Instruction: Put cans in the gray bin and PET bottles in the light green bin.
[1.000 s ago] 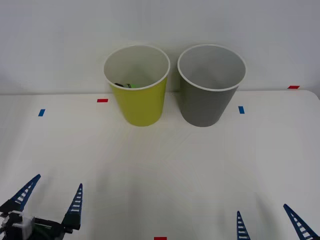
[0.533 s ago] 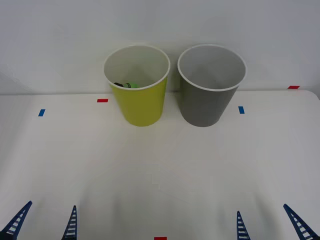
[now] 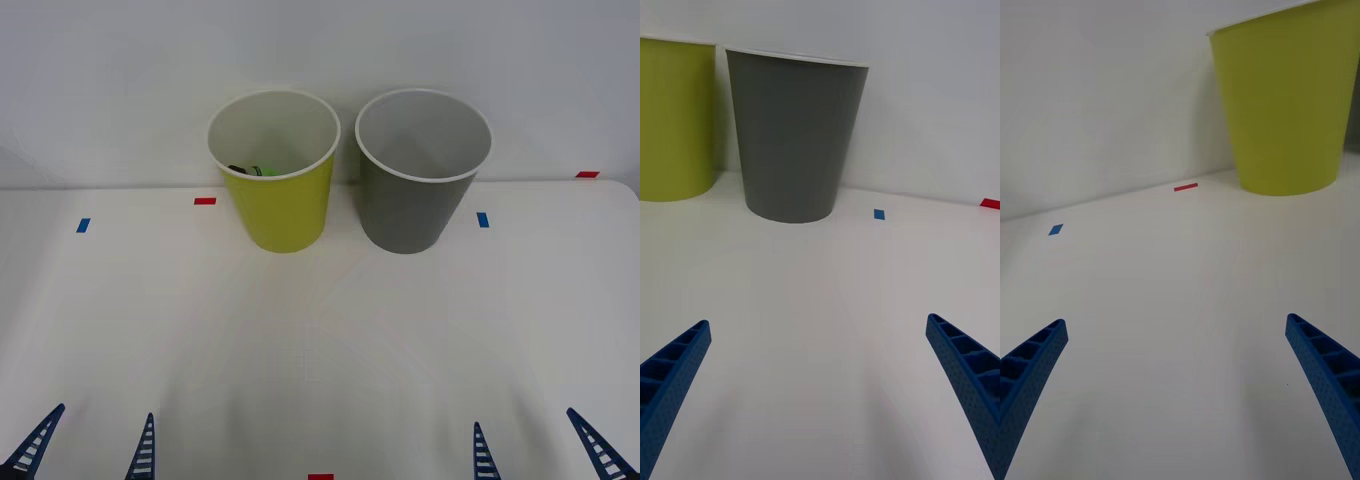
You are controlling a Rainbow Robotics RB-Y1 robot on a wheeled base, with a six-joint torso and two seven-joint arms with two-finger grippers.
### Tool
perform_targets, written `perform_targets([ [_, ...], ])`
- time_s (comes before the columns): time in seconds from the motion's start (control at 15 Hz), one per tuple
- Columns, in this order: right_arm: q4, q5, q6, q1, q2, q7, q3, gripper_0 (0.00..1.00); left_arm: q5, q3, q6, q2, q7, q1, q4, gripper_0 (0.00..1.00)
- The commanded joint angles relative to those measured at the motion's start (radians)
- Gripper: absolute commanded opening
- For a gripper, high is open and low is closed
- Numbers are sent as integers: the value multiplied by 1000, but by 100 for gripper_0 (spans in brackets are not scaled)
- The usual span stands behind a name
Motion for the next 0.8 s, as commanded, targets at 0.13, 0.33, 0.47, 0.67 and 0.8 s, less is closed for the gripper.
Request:
perform_targets([
  [0.13,0,0,0,0,0,0,0,100,0,0,0,0,0,0,0,100],
  [0.33,0,0,0,0,0,0,0,100,0,0,0,0,0,0,0,100],
  [0.47,0,0,0,0,0,0,0,100,0,0,0,0,0,0,0,100],
  [0.67,0,0,0,0,0,0,0,100,0,0,0,0,0,0,0,100],
  [0.8,0,0,0,0,0,0,0,100,0,0,0,0,0,0,0,100],
])
